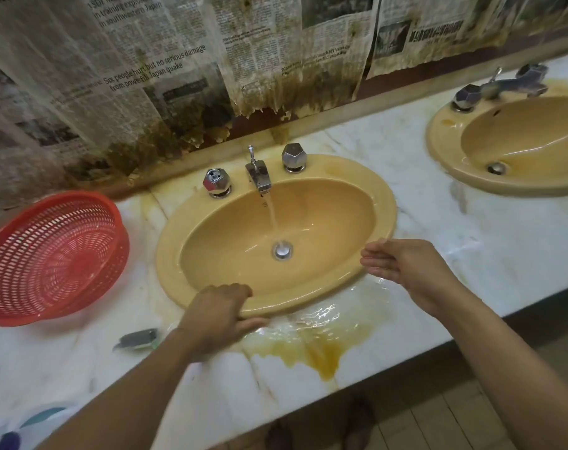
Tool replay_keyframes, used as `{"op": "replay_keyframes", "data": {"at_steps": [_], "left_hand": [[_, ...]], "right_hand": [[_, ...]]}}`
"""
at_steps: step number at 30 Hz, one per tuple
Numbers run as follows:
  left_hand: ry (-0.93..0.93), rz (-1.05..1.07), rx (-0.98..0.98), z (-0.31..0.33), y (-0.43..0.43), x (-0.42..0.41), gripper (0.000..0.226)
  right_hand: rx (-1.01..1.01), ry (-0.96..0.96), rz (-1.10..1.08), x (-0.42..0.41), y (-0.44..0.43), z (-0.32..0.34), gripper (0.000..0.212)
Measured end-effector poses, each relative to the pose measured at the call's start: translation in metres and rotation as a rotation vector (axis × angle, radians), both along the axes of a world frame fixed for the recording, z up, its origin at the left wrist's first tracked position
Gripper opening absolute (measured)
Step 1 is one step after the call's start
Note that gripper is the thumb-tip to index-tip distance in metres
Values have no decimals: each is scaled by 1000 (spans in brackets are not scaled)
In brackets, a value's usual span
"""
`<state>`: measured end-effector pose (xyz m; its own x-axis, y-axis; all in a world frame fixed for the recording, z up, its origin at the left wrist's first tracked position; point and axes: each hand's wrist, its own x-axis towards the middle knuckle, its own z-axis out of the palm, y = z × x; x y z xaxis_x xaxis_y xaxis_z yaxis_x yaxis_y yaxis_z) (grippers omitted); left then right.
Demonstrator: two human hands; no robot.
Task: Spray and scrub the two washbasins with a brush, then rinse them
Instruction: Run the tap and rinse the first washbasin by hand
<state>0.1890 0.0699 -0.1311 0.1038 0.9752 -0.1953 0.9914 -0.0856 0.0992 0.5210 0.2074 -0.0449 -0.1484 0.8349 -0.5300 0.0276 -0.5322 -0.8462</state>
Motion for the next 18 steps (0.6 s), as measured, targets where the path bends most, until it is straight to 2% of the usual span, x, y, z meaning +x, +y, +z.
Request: {"op": "replay_keyframes", "data": {"at_steps": [2,4,6,8,11,15,18], "left_hand": [[-3,2,-49,6,-5,-16,83],[-61,76,-185,12,3,-15,78],[-284,248,-395,21,16,-14,59],[-608,405,-520,29,31,-12,34],[-1026,727,-400,36,58,4,18],[-1726,1215,-236,30,117,26,32],[-1985,1411,-200,30,160,37,47]], "right_hand": [[14,-14,-43,10,-1,-6,20],[28,-16,-93,17,-1,-14,20],[39,0,-163,20,-2,-20,20],[41,15,-267,20,-5,-27,20],[-3,16,-392,13,-12,-39,16],[-26,89,-384,-6,-24,-54,29],[-16,148,-436,-9,-27,-64,44]]}}
